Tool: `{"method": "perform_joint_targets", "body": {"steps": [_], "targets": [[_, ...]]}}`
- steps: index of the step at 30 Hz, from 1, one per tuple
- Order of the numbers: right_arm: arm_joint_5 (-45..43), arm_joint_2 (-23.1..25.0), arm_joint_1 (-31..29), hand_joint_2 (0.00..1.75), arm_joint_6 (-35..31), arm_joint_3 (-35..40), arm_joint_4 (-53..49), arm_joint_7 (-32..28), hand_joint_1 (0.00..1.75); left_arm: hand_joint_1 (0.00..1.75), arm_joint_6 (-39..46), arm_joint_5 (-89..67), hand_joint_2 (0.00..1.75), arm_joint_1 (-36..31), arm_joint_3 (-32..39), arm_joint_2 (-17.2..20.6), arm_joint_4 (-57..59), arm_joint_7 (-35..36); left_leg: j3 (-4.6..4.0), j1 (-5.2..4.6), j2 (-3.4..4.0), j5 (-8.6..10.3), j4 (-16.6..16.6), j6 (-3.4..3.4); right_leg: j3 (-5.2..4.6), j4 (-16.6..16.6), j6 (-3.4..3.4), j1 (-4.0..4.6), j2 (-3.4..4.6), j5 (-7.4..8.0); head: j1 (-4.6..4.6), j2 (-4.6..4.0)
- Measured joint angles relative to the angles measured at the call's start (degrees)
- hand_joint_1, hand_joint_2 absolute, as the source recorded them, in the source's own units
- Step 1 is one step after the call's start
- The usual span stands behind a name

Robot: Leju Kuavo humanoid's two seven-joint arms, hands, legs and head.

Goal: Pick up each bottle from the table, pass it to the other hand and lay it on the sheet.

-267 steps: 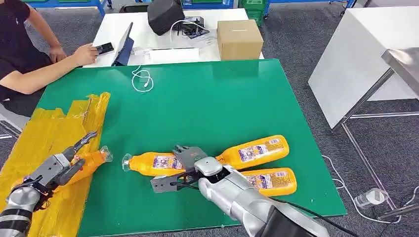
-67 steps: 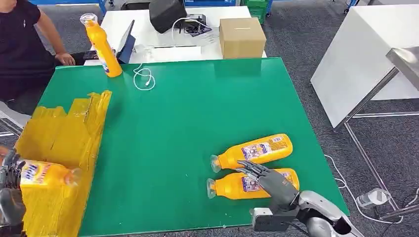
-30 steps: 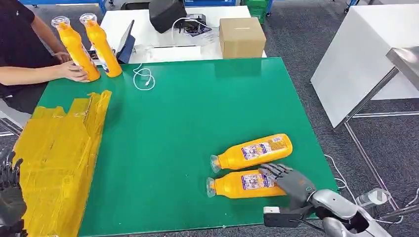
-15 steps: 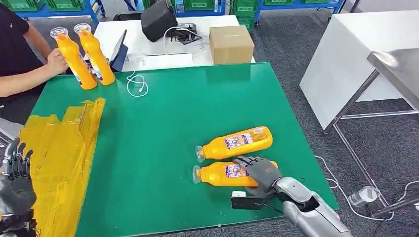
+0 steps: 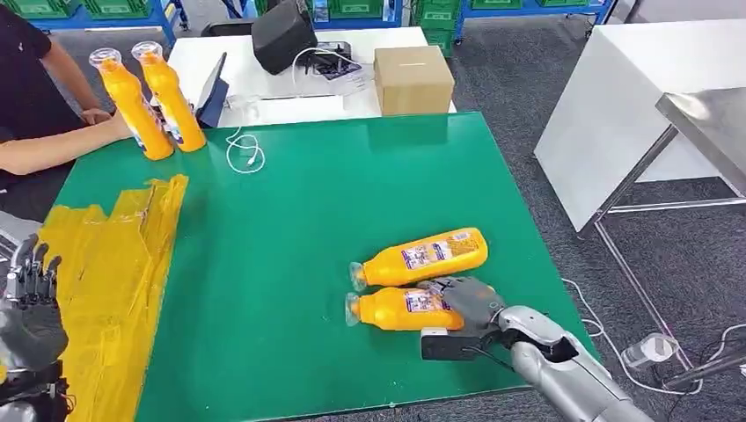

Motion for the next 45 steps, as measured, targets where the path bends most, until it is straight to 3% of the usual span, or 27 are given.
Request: {"method": "perform_joint_targets", "body": {"steps": [4,8,10,11,16,20,30,45], "targets": [[-13.04,3.55,1.01,1.75,0.17,-2.21,-1.39,-5.83,1.75,0.0,-3.94,5.89,0.0,-0.08,-0.94,-0.31,0.22,3.45,-0.11,0.01,0.0,0.03,0.01,0.01,0.52,0.01,0.08,0.0,0.02,0.06,0.02,0.0],[-26.47,11.79,3.25,1.75,3.67,-5.02,-5.43,-8.44,1.75,0.0,-6.8,13.07,0.0,-0.18,-3.41,-2.1,-0.5,7.54,-0.81,0.0,-0.41,0.38,0.11,0.03,-0.14,0.19,0.13,-0.01,-0.32,0.11,-0.02,0.0],[-28.78,15.01,3.05,1.75,4.09,-6.34,-7.23,-8.14,1.75,0.0,-6.74,14.32,0.0,-0.21,-4.81,-2.95,-1.07,8.57,-1.26,-0.01,-0.74,0.54,0.11,-0.01,-0.52,0.24,0.13,-0.02,-0.71,0.1,-0.09,0.0],[-29.1,15.95,2.94,1.75,4.15,-6.91,-8.04,-8.01,1.75,0.0,-6.58,14.69,1.75,-0.16,-5.48,-3.15,-1.4,8.81,-1.39,-0.01,-0.92,0.56,0.11,-0.02,-0.57,0.24,0.13,-0.01,-0.96,0.08,-0.04,0.0],[-33.8,20.36,2.74,1.75,3.74,-9.57,-10.99,-9.14,1.75,0.0,-7.76,24.71,1.75,0.17,-8.52,-5.23,-2.92,15.01,-1.92,-0.15,-1.12,0.6,0.11,0.03,-0.93,0.26,0.14,-0.13,-1.17,0.08,-0.02,0.0],[-31.77,24.45,0.48,1.75,0.79,-9.95,-12.41,-6.39,1.75,0.0,-7.76,29.55,1.75,2.46,-15.05,-6.89,-5.81,18.76,-2.0,-0.19,-1.11,0.59,0.11,0.04,-1.01,0.25,0.15,-0.2,-1.17,0.07,0.0,0.0],[-26.74,32.13,-4.7,1.75,-1.95,-5.9,-7.58,-3.35,1.75,0.0,-5.36,28.6,1.75,4.71,-28.79,-7.39,-9.35,18.8,-2.16,-0.19,-1.12,0.6,0.1,0.04,-1.18,0.25,0.14,-0.16,-1.19,0.07,-0.04,0.0],[-21.45,38.41,-7.66,1.75,-1.95,5.51,4.11,-1.88,1.75,0.0,-5.23,27.83,1.75,4.04,-32.61,-7.23,-9.38,18.34,-2.35,-0.19,-1.14,0.6,0.1,0.04,-1.37,0.25,0.14,-0.17,-1.21,0.07,-0.02,0.0]]}}
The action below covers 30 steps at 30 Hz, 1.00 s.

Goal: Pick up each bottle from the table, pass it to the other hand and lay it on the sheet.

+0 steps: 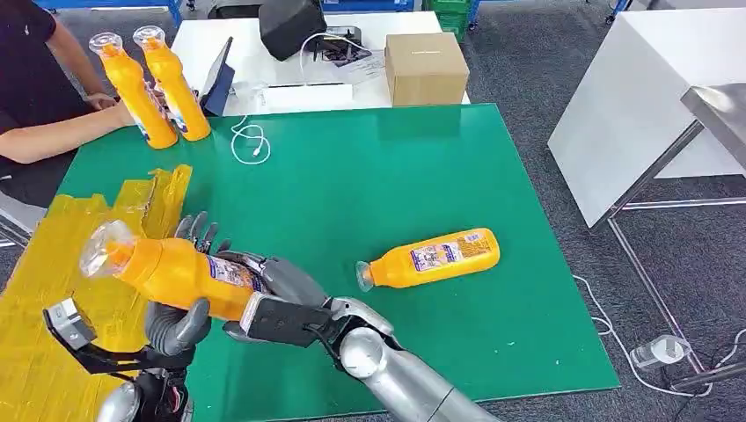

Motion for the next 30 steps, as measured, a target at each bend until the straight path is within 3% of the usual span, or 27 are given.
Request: {"method": "perform_joint_targets", "body": {"steps": [12,13,14,30], "targets": [[0.83,1.7,-3.08,1.75,-0.98,3.95,7.1,-0.59,1.75,0.0,-0.11,-1.36,1.75,1.26,0.44,1.18,0.87,-0.02,-0.01,0.0,0.02,0.0,0.0,0.0,-0.05,0.0,0.0,0.0,0.01,0.0,0.0,0.0],[0.83,1.73,-3.17,1.75,-0.98,4.08,7.36,-0.68,1.75,1.61,-0.13,-2.11,1.75,1.26,0.44,1.31,1.0,-0.26,-0.02,0.0,0.02,0.0,0.0,0.0,-0.06,0.0,0.0,0.0,0.01,0.0,0.0,0.0],[0.83,1.73,-3.23,1.75,-1.01,4.26,7.6,-0.79,1.75,1.75,-0.2,-2.99,1.75,1.25,0.39,1.46,1.11,-0.65,-0.02,0.0,0.02,0.0,0.0,0.0,-0.07,0.0,0.0,0.0,0.01,0.0,0.0,0.0],[0.96,2.05,-3.39,1.75,-1.71,4.46,9.02,-1.4,1.75,1.75,0.92,-8.22,1.75,0.59,0.33,1.86,1.51,-3.69,-0.02,0.0,0.02,0.0,0.01,0.0,-0.1,0.0,0.0,0.0,0.01,0.0,0.0,0.0]]}}
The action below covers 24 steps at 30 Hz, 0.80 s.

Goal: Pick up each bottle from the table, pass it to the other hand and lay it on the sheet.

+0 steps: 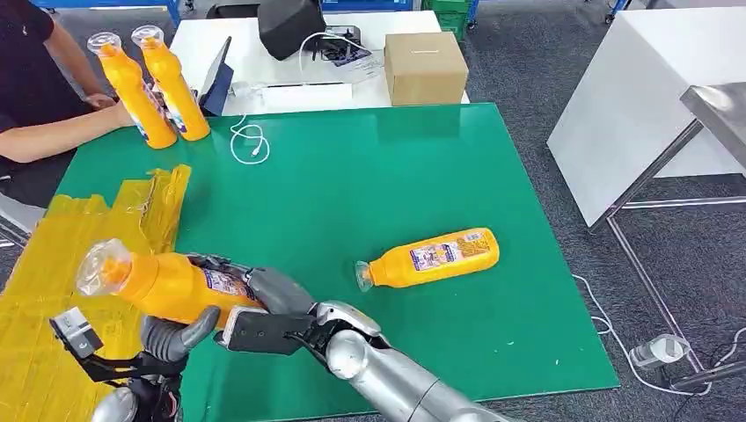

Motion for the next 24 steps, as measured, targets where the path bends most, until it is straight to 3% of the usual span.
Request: {"method": "perform_joint_targets", "body": {"steps": [5,6,7,10,13,18,24], "targets": [[-0.02,0.0,-0.19,1.75,-0.33,0.0,0.24,-0.09,1.75,1.75,0.42,-0.79,1.75,-0.34,0.0,0.0,0.0,-0.33,0.0,0.0,0.0,0.0,0.0,0.0,-0.01,0.0,0.0,0.0,0.0,0.0,0.0,0.0],[-0.04,0.0,-0.22,1.75,-0.59,-0.02,0.31,-0.09,0.26,1.75,0.88,-1.36,1.75,-0.44,0.0,0.0,0.0,-0.55,0.0,0.0,0.0,0.0,0.0,0.0,-0.01,0.0,0.0,0.0,0.0,0.0,0.0,0.0],[-0.04,0.0,-0.22,1.75,-0.92,-0.11,0.33,-0.07,0.0,1.75,1.23,-2.14,1.75,-0.54,0.0,0.0,0.0,-0.72,0.0,0.0,0.0,0.0,0.0,0.0,-0.01,0.0,0.0,0.0,0.0,0.0,0.0,0.0],[2.88,-0.24,-0.21,1.75,-4.82,-0.22,0.46,1.11,0.0,1.75,4.79,-8.45,1.75,-1.18,-0.07,0.0,-0.22,-2.19,0.0,0.0,0.0,0.0,0.0,0.0,0.0,0.0,0.0,0.0,0.0,0.0,0.0,0.0],[6.78,-1.49,-0.22,1.75,-7.41,-0.83,0.09,3.13,0.0,1.75,13.21,-24.81,1.75,-1.98,-0.04,0.59,-1.07,-4.37,0.0,0.0,0.0,0.0,0.01,0.0,0.01,0.0,0.0,-0.01,0.0,0.0,-0.02,0.0],[9.33,-7.47,0.71,1.75,-6.21,-5.33,-5.02,4.09,0.0,1.75,22.1,-40.91,1.75,-3.47,3.2,3.74,-0.57,-4.11,-0.01,-0.02,-0.03,0.01,0.01,0.01,0.04,0.0,0.01,-0.03,0.0,0.01,0.02,0.0],[10.51,-15.24,2.57,1.75,-3.01,-11.78,-14.04,3.6,0.0,1.75,27.08,-52.23,1.75,-3.58,11.2,8.42,4.55,-4.13,-0.03,-0.01,-0.03,0.01,0.02,0.01,0.0,0.01,0.01,-0.01,-0.01,0.01,0.0,0.0]]}}
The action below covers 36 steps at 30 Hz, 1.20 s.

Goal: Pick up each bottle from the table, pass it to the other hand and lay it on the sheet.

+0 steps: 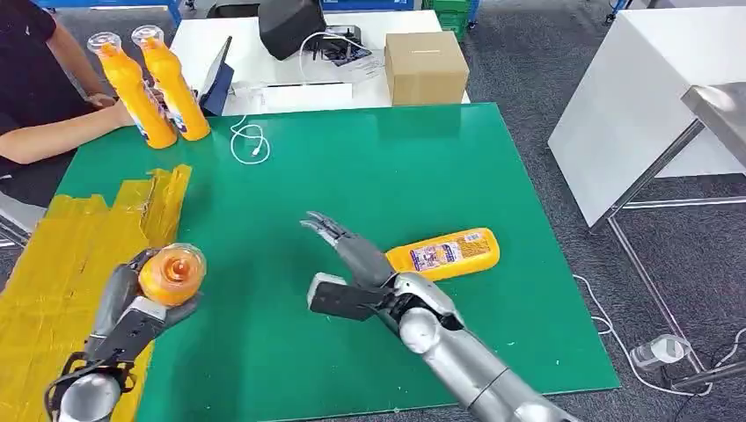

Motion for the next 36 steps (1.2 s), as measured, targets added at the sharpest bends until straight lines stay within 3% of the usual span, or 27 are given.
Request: {"method": "perform_joint_targets", "body": {"steps": [7,16,17,18,36], "targets": [[0.15,-5.28,0.77,1.75,2.78,-3.27,-5.48,-0.59,0.0,1.75,4.56,-12.44,1.75,0.41,4.45,4.01,6.35,2.8,-0.06,0.0,0.0,0.0,-0.01,0.0,-0.03,0.0,0.0,0.0,0.0,0.0,0.0,0.0],[-0.37,-8.32,0.59,1.75,4.61,-3.56,-6.55,-0.66,0.0,1.75,5.81,-14.72,1.75,-0.83,5.83,6.49,12.59,1.99,0.19,0.0,-0.08,0.0,-0.02,0.0,0.23,0.0,0.0,0.0,-0.01,0.0,-0.02,0.0],[-0.37,-8.43,0.58,1.75,4.61,-3.56,-6.57,-0.66,0.0,1.38,5.79,-14.81,1.75,-1.0,5.94,6.53,12.8,1.97,0.2,0.0,-0.09,0.0,-0.02,0.0,0.24,0.0,0.0,0.0,-0.01,0.0,0.0,0.0],[-0.39,-8.56,0.56,1.75,4.72,-3.56,-6.57,-0.63,0.0,0.0,5.66,-15.07,0.0,-1.13,5.96,6.57,13.13,1.9,0.21,0.0,-0.09,0.0,-0.03,0.0,0.26,0.01,0.0,0.0,-0.01,0.0,0.0,0.0],[-0.53,-12.61,-8.25,1.75,9.53,0.83,4.59,1.64,0.0,0.0,3.82,-17.54,0.0,-5.32,0.98,10.47,23.78,3.1,0.44,-0.07,-0.29,0.12,-0.03,-0.01,0.53,0.08,0.0,-0.1,-0.18,0.0,0.0,0.0]]}}
